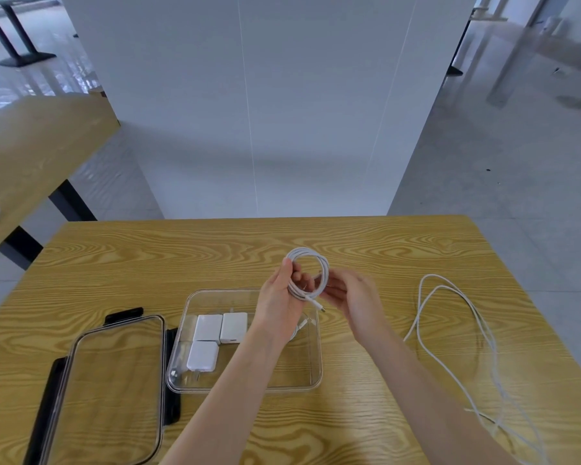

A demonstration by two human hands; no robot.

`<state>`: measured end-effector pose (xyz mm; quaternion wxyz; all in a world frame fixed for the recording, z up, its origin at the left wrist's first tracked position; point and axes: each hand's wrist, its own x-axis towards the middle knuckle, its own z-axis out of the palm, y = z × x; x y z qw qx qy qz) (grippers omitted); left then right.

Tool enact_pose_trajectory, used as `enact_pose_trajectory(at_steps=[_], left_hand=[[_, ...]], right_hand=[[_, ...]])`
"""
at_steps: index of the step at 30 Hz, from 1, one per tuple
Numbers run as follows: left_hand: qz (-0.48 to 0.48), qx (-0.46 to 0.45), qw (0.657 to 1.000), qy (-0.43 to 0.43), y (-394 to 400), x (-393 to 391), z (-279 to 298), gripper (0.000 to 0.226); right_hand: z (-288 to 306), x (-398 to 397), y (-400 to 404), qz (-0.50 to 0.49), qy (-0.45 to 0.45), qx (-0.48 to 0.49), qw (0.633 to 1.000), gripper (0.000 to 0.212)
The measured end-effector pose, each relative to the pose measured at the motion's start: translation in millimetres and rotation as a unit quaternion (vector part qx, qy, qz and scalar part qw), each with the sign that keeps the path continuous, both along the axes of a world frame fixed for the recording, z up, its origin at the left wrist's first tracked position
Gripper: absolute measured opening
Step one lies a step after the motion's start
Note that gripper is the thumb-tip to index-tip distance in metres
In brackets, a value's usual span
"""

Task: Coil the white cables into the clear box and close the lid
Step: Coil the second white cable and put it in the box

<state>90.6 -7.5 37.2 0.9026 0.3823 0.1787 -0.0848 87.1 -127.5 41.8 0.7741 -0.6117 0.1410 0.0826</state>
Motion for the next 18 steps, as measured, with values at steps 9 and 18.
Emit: enact_pose_trajectory(at_steps=[9,18], left_hand=[[0.014,0.367,0.93,-0.022,2.9,-5.7,-14.4,0.037],[0.035,0.495,0.862,-0.106,8.4,0.8,-10.9,0.042]], right_hand=[[7.4,1.0,6.3,0.017,0.046,0.093,0.994,0.035],[6.6,2.4,0.2,0.111,0.093,0.109,0.983,0.012]])
